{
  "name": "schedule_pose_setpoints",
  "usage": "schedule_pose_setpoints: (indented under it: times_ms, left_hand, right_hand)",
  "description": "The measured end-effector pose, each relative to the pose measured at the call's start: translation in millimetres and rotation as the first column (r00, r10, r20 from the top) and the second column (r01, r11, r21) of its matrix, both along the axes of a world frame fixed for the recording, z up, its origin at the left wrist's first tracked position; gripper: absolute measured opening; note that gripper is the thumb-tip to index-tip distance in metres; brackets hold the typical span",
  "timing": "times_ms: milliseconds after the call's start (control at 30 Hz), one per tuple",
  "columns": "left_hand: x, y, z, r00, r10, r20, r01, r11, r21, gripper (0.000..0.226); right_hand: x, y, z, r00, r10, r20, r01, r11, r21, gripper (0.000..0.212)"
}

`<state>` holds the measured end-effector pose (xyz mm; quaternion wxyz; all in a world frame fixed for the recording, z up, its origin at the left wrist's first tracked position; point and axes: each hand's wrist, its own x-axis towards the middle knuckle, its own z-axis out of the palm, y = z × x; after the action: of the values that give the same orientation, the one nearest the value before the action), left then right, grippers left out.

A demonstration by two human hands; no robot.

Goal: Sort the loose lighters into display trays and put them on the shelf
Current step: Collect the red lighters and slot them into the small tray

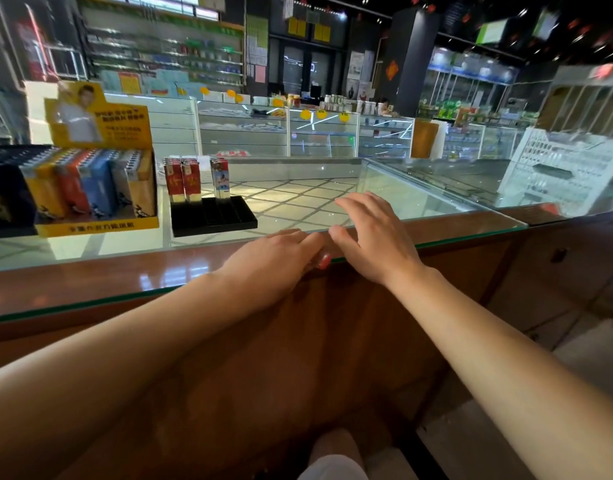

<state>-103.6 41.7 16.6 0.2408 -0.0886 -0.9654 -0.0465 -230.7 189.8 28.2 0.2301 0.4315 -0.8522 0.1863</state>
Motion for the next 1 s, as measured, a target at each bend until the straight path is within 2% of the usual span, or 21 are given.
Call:
schedule_pose_setpoints:
  times_ms: [100, 200, 233, 267, 300, 333, 367, 433, 500, 567, 600, 667, 800, 867, 933, 1000]
  left_hand:
    - [8, -6, 6, 0.995, 0.064, -0.076, -0.055, 0.992, 0.109, 0.009]
    - [11, -19, 18, 0.972, 0.212, -0.1, -0.158, 0.907, 0.389, 0.009]
    - [12, -24, 22, 0.968, 0.236, -0.09, -0.15, 0.824, 0.546, 0.008]
    - [13, -28, 26, 0.971, 0.226, -0.073, -0.103, 0.679, 0.726, 0.008]
    - [15, -31, 30, 0.98, 0.191, -0.058, -0.038, 0.467, 0.883, 0.01]
    - [19, -33, 33, 0.986, 0.157, -0.063, 0.024, 0.237, 0.971, 0.011]
    - [22, -36, 36, 0.986, 0.145, -0.08, 0.072, 0.064, 0.995, 0.011]
    - [29, -42, 38, 0.981, 0.157, -0.115, 0.135, -0.122, 0.983, 0.009]
    - [35, -48, 38, 0.975, 0.162, -0.149, 0.185, -0.232, 0.955, 0.011]
    - [40, -53, 38, 0.974, 0.151, -0.168, 0.204, -0.26, 0.944, 0.013]
    - [43, -55, 37, 0.974, 0.15, -0.17, 0.203, -0.241, 0.949, 0.013]
    - [48, -62, 36, 0.971, 0.182, -0.156, 0.182, -0.142, 0.973, 0.014]
    - [65, -74, 35, 0.964, 0.259, -0.063, 0.032, 0.121, 0.992, 0.01]
    - [73, -78, 36, 0.961, 0.276, -0.011, -0.044, 0.192, 0.98, 0.01]
    - [77, -80, 38, 0.961, 0.275, 0.007, -0.045, 0.131, 0.99, 0.011]
    - [80, -85, 41, 0.962, 0.274, -0.01, 0.016, -0.02, 1.0, 0.011]
  right_hand:
    - [7, -6, 4, 1.0, 0.02, 0.018, -0.02, 1.0, -0.011, 0.048]
    - [14, -16, 6, 0.997, 0.059, 0.052, -0.056, 0.997, -0.046, 0.046]
    - [17, -20, 7, 0.994, 0.078, 0.075, -0.072, 0.995, -0.07, 0.045]
    - [20, -24, 7, 0.989, 0.103, 0.105, -0.093, 0.991, -0.101, 0.044]
    - [23, -29, 7, 0.981, 0.138, 0.136, -0.119, 0.983, -0.138, 0.043]
    - [26, -33, 8, 0.97, 0.178, 0.164, -0.149, 0.973, -0.177, 0.043]
    - [30, -38, 9, 0.955, 0.223, 0.194, -0.18, 0.96, -0.216, 0.042]
    - [40, -47, 12, 0.911, 0.308, 0.273, -0.232, 0.932, -0.279, 0.035]
    - [50, -58, 14, 0.863, 0.373, 0.341, -0.263, 0.908, -0.326, 0.03]
    - [58, -70, 15, 0.817, 0.447, 0.363, -0.297, 0.867, -0.399, 0.025]
    - [61, -76, 16, 0.796, 0.483, 0.365, -0.307, 0.842, -0.444, 0.022]
    - [65, -86, 17, 0.767, 0.525, 0.37, -0.289, 0.797, -0.531, 0.019]
    - [70, -103, 20, 0.727, 0.582, 0.365, -0.207, 0.692, -0.692, 0.019]
    - [74, -111, 21, 0.709, 0.621, 0.335, -0.203, 0.634, -0.746, 0.018]
    - [77, -119, 22, 0.702, 0.649, 0.294, -0.237, 0.602, -0.763, 0.018]
    - [78, -124, 21, 0.701, 0.668, 0.251, -0.316, 0.606, -0.73, 0.017]
